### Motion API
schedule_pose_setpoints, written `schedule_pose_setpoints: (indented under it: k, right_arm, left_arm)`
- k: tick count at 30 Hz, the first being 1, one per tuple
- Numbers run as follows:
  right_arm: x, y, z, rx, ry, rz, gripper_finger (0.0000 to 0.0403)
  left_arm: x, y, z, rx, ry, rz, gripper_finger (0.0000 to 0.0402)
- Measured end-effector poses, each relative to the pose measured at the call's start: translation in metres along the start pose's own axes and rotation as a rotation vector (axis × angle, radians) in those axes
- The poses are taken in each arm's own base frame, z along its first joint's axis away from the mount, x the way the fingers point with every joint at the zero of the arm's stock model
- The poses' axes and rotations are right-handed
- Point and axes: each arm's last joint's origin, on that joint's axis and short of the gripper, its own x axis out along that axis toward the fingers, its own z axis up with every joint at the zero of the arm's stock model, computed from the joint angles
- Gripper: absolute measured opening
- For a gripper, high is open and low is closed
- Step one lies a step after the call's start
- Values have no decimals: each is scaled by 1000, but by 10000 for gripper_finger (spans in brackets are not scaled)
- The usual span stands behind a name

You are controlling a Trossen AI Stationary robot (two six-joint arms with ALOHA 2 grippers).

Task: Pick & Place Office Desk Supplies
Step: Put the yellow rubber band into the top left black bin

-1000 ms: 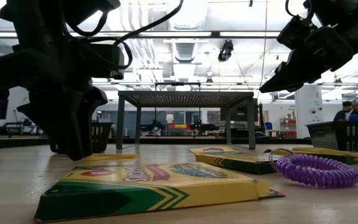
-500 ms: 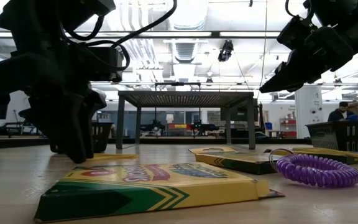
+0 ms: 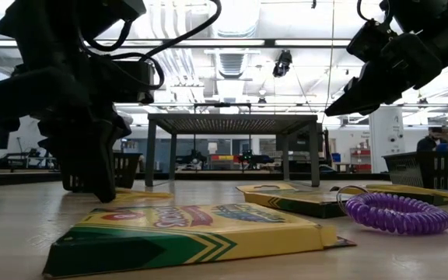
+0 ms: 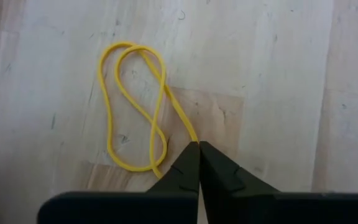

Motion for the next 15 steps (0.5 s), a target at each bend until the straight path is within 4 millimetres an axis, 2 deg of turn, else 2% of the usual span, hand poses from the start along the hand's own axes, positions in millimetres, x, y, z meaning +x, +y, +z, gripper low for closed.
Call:
schedule_pose_setpoints:
  k: [4, 6, 11, 15]
  right_arm:
    - [0, 0, 0, 0, 0, 0, 100]
    - [0, 0, 0, 0, 0, 0, 100]
    - [0, 0, 0, 0, 0, 0, 100]
    - [0, 0, 0, 0, 0, 0, 100]
  left_arm:
    - [-4, -4, 8, 37, -5, -3, 3]
    - [-9, -9, 20, 71, -46, -20, 3]
    - [-29, -18, 43, 151, -108, -25, 2]
    - [-49, -22, 62, 199, -139, 61, 1]
